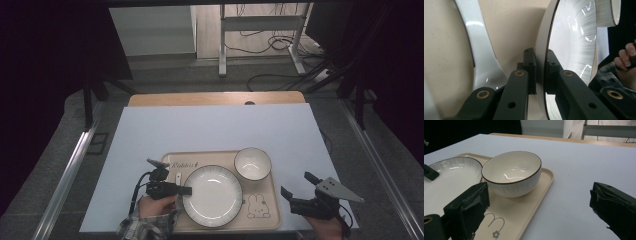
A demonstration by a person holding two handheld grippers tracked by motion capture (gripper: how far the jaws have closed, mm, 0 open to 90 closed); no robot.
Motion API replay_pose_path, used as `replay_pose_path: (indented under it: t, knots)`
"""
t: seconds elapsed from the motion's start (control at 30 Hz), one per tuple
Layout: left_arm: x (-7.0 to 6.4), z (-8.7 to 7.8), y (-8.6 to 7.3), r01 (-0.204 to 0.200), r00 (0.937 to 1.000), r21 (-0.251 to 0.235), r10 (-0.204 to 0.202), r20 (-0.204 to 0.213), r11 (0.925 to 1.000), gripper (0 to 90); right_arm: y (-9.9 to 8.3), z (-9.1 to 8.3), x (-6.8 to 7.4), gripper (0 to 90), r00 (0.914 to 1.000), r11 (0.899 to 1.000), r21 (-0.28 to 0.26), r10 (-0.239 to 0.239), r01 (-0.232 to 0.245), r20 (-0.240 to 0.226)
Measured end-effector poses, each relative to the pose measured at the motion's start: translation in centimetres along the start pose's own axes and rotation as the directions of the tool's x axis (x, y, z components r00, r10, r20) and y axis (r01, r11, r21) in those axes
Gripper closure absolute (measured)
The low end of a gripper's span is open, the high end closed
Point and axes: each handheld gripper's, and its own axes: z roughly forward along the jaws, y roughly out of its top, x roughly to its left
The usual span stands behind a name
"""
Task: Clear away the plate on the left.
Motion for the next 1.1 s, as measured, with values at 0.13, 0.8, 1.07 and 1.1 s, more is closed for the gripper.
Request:
replay_pose_path:
  t: [0.13, 0.8, 1.07, 1.1]
  knots:
    - [-0.1, 0.5, 0.1, -0.006, 1.0, 0.007, 0.006, -0.001, 1.0, 83.9, 0.0, 0.0, 0.0, 2.3, 1.0, 1.0, -0.001, 0.004, -0.004, -0.001]
    - [0.2, 1.2, 0.5, 0.043, 0.9979, 0.063, -0.039, -0.052, 0.9971, 82.0, 0.1, -0.1, 0.0, 2.3, 1.0, 1.0, -0.008, 0.007, -0.007, -0.007]
    - [0.3, 0.6, 0.7, 0.05, 0.9987, 0.054, -0.05, -0.003, 0.9973, 56.9, 0.1, -0.1, 0.0, 2.3, 1.0, 1.0, -0.008, 0.004, -0.005, -0.008]
    - [0.3, 0.4, 0.7, 0.049, 0.9988, 0.058, -0.049, 0.007, 0.9971, 51.5, 0.1, -0.1, 0.1, 2.3, 1.0, 1.0, -0.008, 0.004, -0.004, -0.009]
